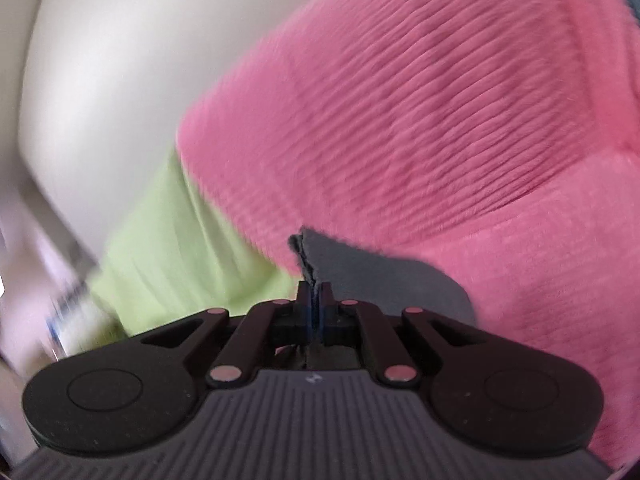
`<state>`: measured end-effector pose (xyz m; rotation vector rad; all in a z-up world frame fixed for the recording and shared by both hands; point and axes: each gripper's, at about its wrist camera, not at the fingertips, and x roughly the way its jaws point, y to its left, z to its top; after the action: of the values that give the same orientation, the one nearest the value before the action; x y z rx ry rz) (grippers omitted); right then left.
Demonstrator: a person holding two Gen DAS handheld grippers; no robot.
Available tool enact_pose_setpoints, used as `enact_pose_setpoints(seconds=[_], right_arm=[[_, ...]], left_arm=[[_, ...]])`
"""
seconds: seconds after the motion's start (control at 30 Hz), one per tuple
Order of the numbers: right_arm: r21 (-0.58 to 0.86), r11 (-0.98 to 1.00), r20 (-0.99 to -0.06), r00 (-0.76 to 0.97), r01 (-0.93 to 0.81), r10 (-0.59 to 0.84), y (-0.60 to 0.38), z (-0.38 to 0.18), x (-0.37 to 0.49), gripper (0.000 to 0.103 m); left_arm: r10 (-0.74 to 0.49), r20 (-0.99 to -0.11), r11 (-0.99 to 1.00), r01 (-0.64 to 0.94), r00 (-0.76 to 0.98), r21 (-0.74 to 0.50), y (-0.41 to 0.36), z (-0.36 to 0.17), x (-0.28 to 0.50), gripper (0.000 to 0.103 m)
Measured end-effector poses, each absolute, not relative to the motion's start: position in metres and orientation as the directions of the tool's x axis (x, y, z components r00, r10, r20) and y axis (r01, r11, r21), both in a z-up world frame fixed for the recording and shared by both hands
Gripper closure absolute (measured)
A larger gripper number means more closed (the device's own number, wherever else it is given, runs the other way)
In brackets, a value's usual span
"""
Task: Clean container
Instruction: 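Wipe the bottle lid with the cloth in the right gripper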
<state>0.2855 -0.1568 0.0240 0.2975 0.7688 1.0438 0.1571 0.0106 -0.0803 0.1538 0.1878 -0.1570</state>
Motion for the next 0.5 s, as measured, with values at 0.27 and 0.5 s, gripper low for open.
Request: enact_pose_setpoints(seconds=[0.27,0.5], right_arm=[[0.442,0.528,-0.588,0.211,-0.725,0.781,-0.107,0.021,0.294,0.102],[0.503,0.536,-0.602,0.17,-0.678,0.78,-0.094,0.016,0.322,0.103]], left_arm=[[-0.131,-0.201,0.977,0.161,0.971,0.139,0.012,-0.08,0.155,0.037],[-0.137,-0.193,0.97,0.171,0.972,0.174,0.005,-0.081,0.154,0.038]])
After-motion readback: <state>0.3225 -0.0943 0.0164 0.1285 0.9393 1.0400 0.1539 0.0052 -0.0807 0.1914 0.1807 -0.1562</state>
